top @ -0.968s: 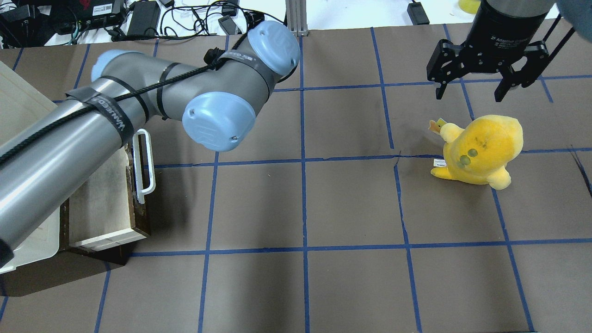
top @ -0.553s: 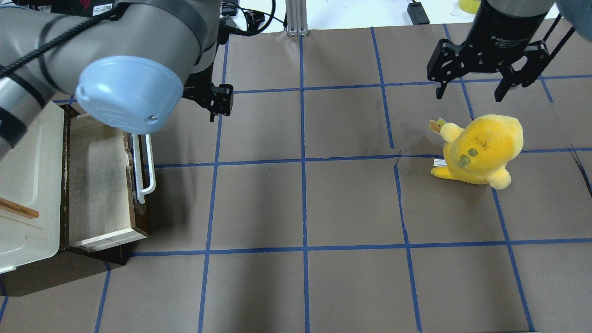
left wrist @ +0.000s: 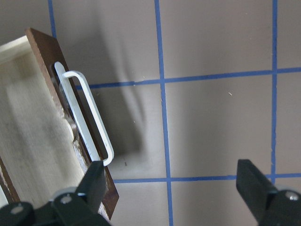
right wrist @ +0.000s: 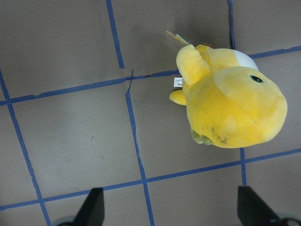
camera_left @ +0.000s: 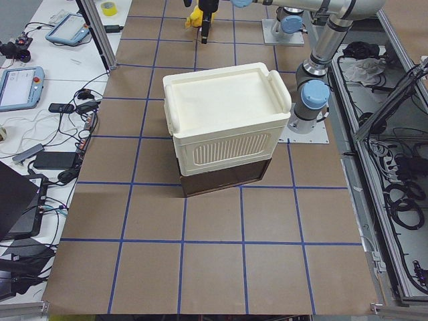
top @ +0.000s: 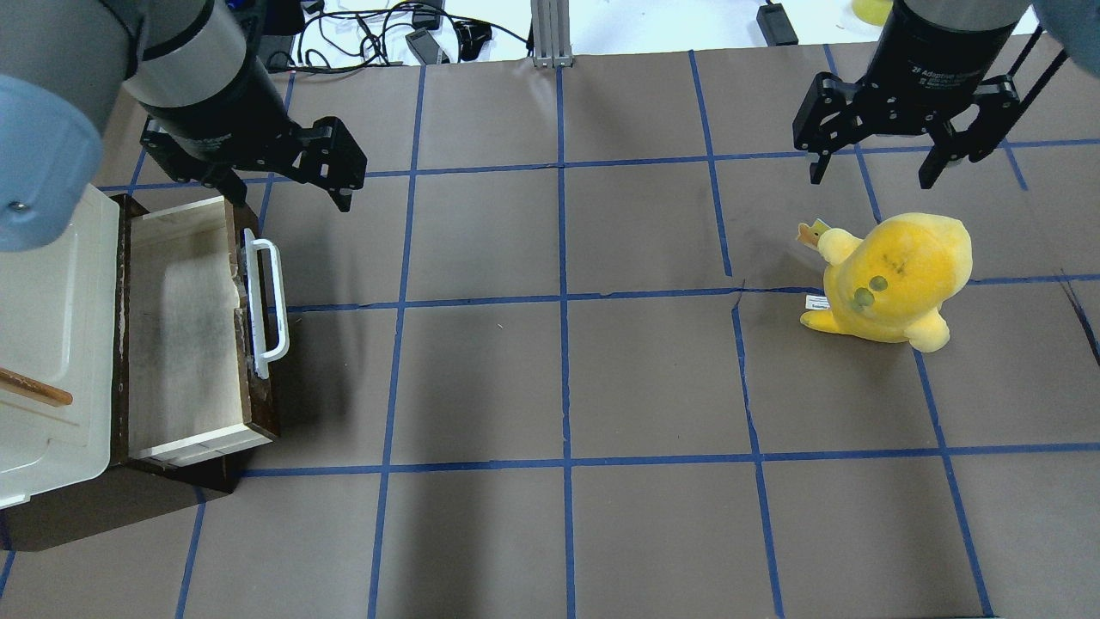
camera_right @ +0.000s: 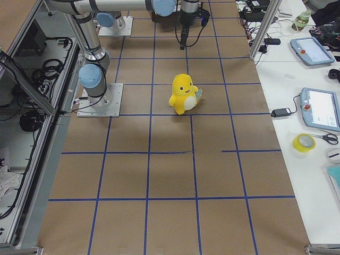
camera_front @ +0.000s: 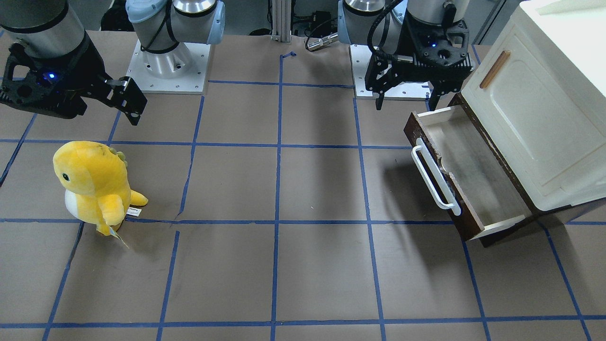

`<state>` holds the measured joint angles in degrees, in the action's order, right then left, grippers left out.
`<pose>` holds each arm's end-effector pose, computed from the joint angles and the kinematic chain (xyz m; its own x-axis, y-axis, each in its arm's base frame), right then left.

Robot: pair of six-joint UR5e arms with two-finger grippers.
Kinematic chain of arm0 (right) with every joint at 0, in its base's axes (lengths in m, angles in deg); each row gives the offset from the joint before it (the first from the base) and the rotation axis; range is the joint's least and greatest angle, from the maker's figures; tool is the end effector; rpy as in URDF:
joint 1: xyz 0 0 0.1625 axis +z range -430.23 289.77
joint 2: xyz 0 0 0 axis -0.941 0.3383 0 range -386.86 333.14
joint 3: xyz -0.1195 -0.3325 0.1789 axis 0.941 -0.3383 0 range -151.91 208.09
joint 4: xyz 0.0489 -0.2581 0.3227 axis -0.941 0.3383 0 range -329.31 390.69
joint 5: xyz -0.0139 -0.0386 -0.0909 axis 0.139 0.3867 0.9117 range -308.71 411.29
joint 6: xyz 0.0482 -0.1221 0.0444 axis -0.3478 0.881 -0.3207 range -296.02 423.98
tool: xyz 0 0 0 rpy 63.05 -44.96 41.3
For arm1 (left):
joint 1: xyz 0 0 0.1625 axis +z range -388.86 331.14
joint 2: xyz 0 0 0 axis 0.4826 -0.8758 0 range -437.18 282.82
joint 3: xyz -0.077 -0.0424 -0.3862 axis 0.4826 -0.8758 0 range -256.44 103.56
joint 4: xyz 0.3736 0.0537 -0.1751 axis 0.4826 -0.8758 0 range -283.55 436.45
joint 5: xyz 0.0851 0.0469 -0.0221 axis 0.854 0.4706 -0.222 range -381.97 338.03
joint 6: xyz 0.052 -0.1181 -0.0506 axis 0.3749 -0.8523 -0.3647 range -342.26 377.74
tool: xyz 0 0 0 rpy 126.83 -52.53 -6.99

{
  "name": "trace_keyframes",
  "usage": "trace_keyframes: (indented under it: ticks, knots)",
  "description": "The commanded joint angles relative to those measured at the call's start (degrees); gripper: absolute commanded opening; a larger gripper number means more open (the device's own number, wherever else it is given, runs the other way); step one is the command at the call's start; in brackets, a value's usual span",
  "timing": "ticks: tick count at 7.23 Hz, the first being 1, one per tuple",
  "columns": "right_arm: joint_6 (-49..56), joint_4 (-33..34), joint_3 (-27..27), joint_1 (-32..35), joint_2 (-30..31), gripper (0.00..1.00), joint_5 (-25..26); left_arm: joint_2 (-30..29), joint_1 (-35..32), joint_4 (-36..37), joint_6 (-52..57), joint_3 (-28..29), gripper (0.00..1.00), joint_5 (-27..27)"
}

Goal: Pull drawer sideways

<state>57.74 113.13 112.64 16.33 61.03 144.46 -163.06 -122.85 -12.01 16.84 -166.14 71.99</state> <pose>0.0956 -0.5041 0.4360 -0.9845 0.1639 0.0627 0.1680 0.9835 0.0672 -0.1566 -0.4683 0.4608 -0.9967 0.0468 -0.0670 0.0537 0.9930 -0.1049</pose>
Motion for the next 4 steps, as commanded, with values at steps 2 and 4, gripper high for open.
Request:
trace_keyframes:
  ticks: [2,4]
  knots:
    - [0.00,0.00,0.00,0.01,0.00,1.00,0.00,0.98,3.28,-0.58,6.15,-0.13,1.00,-2.02]
    - [0.00,0.00,0.00,0.01,0.00,1.00,0.00,1.42,3.46,-0.49,7.31,-0.13,1.00,-2.02]
